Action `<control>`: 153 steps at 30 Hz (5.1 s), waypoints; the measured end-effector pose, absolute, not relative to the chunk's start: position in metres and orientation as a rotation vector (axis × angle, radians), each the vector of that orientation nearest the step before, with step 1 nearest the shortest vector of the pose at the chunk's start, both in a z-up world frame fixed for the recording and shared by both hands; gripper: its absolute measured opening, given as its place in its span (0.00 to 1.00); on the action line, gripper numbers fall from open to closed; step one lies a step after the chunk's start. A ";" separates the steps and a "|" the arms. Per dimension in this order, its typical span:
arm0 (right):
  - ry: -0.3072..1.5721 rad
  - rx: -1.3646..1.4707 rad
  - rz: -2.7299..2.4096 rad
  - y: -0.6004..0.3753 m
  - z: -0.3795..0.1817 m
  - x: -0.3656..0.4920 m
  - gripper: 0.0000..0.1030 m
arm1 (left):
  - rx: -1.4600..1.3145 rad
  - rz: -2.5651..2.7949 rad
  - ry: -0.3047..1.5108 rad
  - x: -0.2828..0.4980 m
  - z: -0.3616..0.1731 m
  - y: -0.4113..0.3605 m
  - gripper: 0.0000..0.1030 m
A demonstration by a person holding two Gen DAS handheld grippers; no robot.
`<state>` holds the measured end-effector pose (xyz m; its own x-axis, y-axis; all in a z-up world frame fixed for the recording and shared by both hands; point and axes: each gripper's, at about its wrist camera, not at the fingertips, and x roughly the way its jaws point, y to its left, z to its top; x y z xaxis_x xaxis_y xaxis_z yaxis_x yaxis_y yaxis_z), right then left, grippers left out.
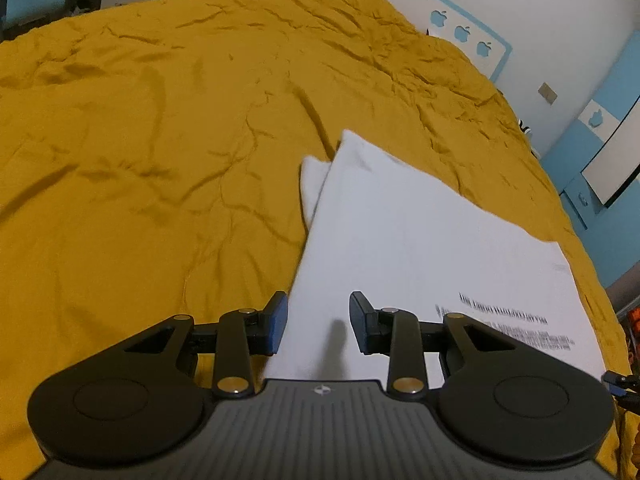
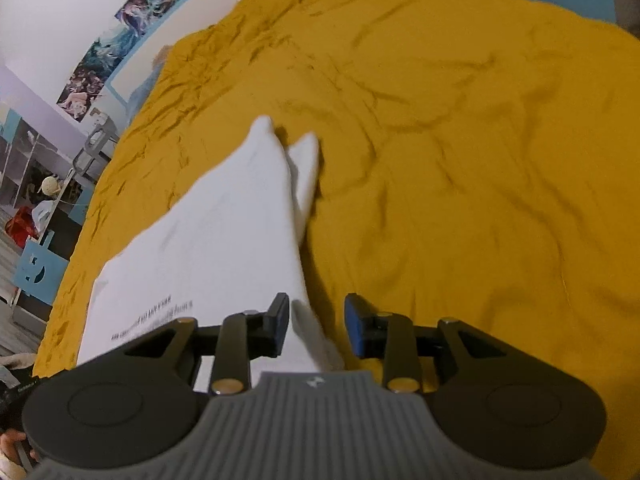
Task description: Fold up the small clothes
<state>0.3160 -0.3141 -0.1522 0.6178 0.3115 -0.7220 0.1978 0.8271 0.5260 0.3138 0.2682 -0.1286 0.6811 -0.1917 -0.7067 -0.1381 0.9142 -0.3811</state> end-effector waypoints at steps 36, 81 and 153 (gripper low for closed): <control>0.874 0.674 0.177 -0.335 -0.160 0.439 0.54 | -0.241 -0.046 0.815 0.392 -0.122 0.206 0.34; 1.014 0.616 0.328 0.075 -0.056 0.528 0.05 | -0.480 0.002 0.759 0.374 -0.130 0.294 0.35; 0.933 -0.152 0.312 -0.012 -0.147 0.307 0.00 | -0.637 -0.039 0.820 0.299 -0.163 0.299 0.13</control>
